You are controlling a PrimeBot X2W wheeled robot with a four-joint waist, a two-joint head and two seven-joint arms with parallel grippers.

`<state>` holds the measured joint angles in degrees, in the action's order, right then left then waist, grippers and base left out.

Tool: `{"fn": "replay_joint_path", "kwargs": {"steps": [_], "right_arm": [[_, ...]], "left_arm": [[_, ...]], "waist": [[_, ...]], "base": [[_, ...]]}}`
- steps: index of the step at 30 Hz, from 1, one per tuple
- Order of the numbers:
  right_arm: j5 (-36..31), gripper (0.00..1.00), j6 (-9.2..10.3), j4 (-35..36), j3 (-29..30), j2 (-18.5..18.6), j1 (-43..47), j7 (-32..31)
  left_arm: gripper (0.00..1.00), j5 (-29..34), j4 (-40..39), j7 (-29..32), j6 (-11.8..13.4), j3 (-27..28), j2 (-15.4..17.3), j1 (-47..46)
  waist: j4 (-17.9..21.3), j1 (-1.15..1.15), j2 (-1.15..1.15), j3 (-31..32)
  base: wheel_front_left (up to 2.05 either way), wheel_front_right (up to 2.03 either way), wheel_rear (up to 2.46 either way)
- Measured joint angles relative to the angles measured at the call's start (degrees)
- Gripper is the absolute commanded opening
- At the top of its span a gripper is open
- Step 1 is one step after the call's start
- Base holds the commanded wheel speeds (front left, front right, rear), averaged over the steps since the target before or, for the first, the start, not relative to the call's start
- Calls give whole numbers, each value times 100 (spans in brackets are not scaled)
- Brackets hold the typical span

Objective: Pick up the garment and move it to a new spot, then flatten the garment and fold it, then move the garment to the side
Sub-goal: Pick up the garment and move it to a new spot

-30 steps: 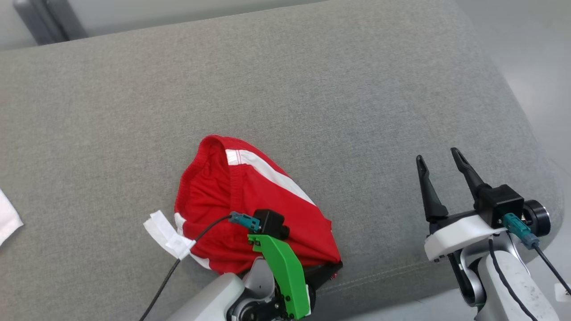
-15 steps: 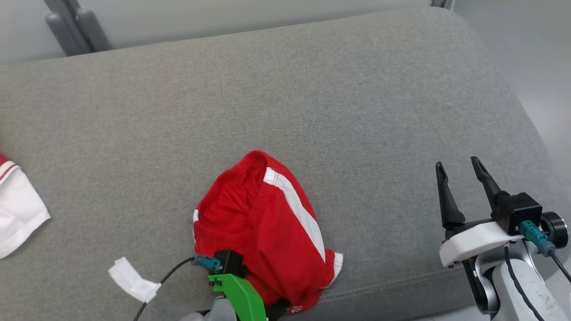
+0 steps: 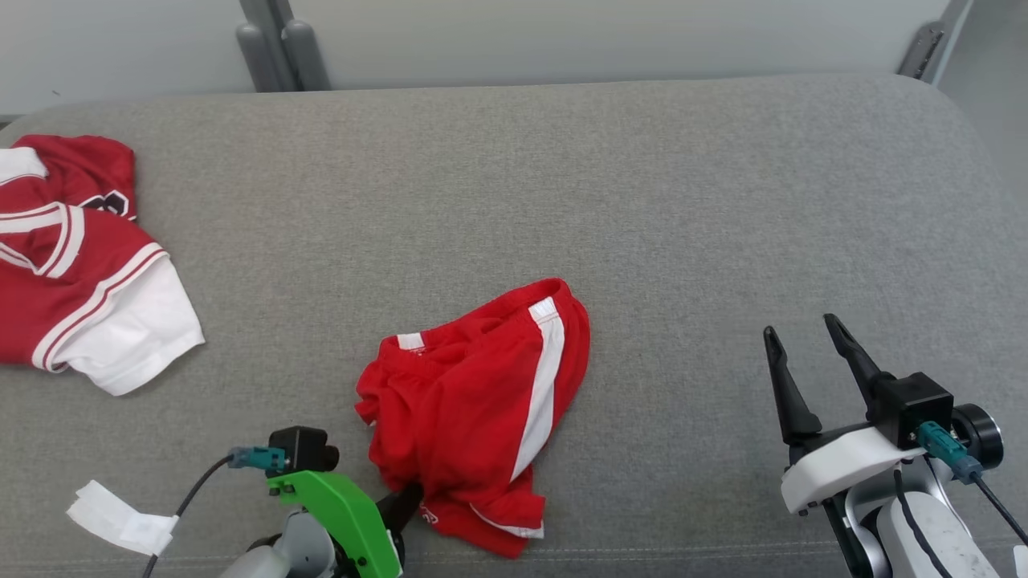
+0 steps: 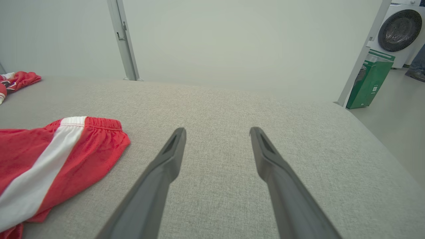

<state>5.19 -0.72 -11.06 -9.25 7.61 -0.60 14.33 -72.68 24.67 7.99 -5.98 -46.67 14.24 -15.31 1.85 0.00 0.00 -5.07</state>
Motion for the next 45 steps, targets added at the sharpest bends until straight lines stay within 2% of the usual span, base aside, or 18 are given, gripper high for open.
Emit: {"fn": "replay_joint_path", "kwargs": {"steps": [4, 9, 16, 20, 21, 22, 23, 24, 25, 36, 38, 45], "right_arm": [[-12, 100, -81, -41, -121, -8, 2, 0], [-38, 100, -180, -115, -300, -42, 2, 0], [-79, 100, -226, -182, -391, -54, 2, 0], [-131, 100, -230, -210, -446, -76, 1, 0], [-136, 100, -242, -225, -481, -83, 0, 0], [-138, 100, -279, -235, -504, -96, 0, 0], [-138, 100, -280, -235, -510, -118, 0, 0], [-138, 100, -279, -235, -501, -129, 0, 0], [-138, 100, -279, -235, -482, -129, 0, 0], [-137, 100, -272, -230, -410, -129, 0, 0], [-137, 100, -282, -225, -468, -129, -2, 0], [-234, 100, -455, -236, -880, -115, -68, 0]], "left_arm": [[0, 124, 80, -42, 104, 66, 218, -74], [14, 245, 178, -102, 205, 260, 505, -346], [7, 358, 274, -103, 308, 270, 575, -693], [7, 748, 487, -230, 499, 221, 654, -855], [11, 751, 533, -258, 513, 231, 684, -855], [34, 747, 569, -258, 561, 242, 693, -851], [47, 733, 584, -258, 577, 244, 688, -844], [95, 730, 586, -259, 576, 240, 665, -843], [100, 730, 586, -307, 576, 241, 625, -843], [100, 721, 569, -764, 614, 265, 420, -720], [100, 760, 537, -864, 689, 255, 410, -628], [100, 847, 307, -1183, 809, 254, 254, -280]], "waist": [[-216, 0, 0, 91], [-354, 0, 0, 206], [-362, 0, 0, 229], [-322, 0, 0, 203], [-306, 0, 0, 201], [-286, 0, 0, 199], [-266, 0, 0, 195], [-250, 0, 0, 186], [-238, 0, 0, 176], [-276, 0, 0, 211], [-318, 0, 0, 240], [-538, 0, 0, 317]], "base": [[0, 0, 0], [0, 0, 0], [0, 0, 0], [0, 0, 0], [0, 0, 0], [0, 0, 0], [0, 0, 0], [0, 0, 0], [0, 0, 0], [0, 0, 0], [0, 0, 0], [0, 0, 0]]}}
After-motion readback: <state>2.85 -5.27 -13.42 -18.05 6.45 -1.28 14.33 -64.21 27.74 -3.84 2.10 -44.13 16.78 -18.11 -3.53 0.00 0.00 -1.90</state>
